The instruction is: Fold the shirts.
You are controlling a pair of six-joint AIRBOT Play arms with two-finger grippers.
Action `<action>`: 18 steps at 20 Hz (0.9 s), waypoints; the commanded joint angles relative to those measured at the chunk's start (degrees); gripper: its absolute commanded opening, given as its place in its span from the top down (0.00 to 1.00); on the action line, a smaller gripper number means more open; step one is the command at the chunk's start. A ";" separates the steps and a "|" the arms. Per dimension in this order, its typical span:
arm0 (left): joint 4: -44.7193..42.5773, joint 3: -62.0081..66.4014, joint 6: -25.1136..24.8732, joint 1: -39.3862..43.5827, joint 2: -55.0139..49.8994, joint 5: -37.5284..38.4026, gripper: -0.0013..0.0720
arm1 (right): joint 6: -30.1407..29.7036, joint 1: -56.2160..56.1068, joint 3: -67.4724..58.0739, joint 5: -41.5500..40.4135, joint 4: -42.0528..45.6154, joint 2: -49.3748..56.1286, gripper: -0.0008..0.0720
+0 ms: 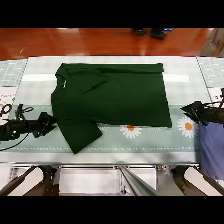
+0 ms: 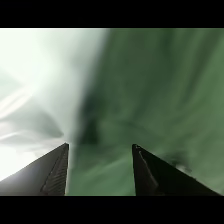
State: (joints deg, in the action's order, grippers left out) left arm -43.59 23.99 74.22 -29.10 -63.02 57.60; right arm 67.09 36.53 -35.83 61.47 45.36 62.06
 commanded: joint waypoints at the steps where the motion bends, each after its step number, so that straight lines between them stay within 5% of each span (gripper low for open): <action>1: 6.29 0.90 -6.03 -0.13 -7.21 -1.55 0.29 | -0.39 0.13 0.61 -0.04 -0.39 -0.37 0.42; 4: 7.41 2.36 -8.22 1.92 -10.12 -1.38 0.31 | -0.39 0.13 0.61 -0.31 -0.39 -0.37 0.42; 6: 6.27 3.56 -8.61 4.07 -11.19 -1.27 0.95 | -0.37 0.15 0.61 -0.31 -0.17 -0.37 0.42; 11: 5.88 7.06 -10.34 4.83 -11.19 2.23 0.96 | 5.27 0.13 0.63 3.45 9.35 1.20 0.42; 18: 5.88 7.06 -10.34 4.83 -11.19 2.43 0.96 | 4.92 -1.75 0.61 9.60 8.55 9.97 0.42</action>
State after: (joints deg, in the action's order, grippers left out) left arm -38.13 30.87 63.99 -24.32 -74.17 59.46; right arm 71.68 36.12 -35.22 68.95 53.43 68.69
